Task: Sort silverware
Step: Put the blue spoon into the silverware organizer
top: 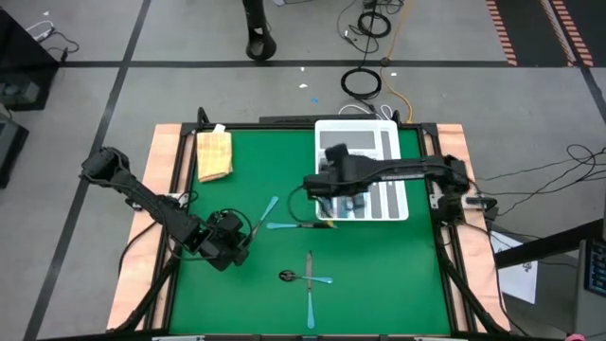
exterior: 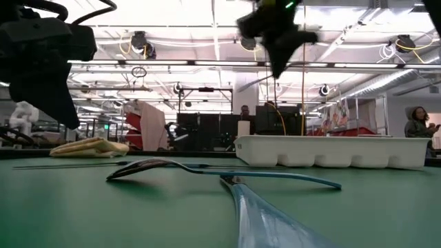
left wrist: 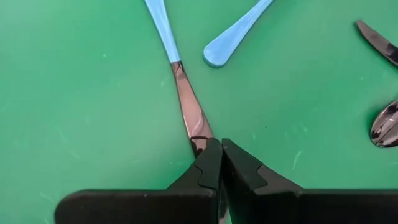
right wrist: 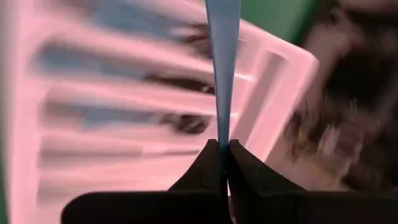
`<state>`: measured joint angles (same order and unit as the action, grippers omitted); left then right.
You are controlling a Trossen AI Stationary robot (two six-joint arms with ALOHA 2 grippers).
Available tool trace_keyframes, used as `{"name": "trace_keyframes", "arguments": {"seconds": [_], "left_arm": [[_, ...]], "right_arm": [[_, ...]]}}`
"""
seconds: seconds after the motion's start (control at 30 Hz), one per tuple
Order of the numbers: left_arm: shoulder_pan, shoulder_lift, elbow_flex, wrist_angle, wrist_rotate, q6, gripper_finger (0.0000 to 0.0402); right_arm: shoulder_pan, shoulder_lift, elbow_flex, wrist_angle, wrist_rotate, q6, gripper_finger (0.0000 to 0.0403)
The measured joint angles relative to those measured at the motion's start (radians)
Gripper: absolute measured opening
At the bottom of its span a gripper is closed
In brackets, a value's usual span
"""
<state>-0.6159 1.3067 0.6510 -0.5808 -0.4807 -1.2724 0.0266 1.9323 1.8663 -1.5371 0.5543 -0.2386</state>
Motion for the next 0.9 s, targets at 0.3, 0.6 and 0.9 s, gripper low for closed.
{"name": "trace_keyframes", "arguments": {"seconds": [0.3,0.6,0.9], "left_arm": [[0.019,0.000,0.000,0.130,-0.018,0.042,0.0015],[0.170,0.000,0.000,0.472,0.041,0.307,0.0015],[0.243,0.000,0.000,0.513,0.077,0.313,0.0015]], "right_arm": [[-0.002,-0.108,-0.240,-0.033,-0.290,-0.305,0.0000],[-0.047,-0.139,-0.524,-0.021,-0.196,-0.641,0.0000],[-0.154,-0.134,-0.553,0.207,-0.157,-0.908,0.0000]]}}
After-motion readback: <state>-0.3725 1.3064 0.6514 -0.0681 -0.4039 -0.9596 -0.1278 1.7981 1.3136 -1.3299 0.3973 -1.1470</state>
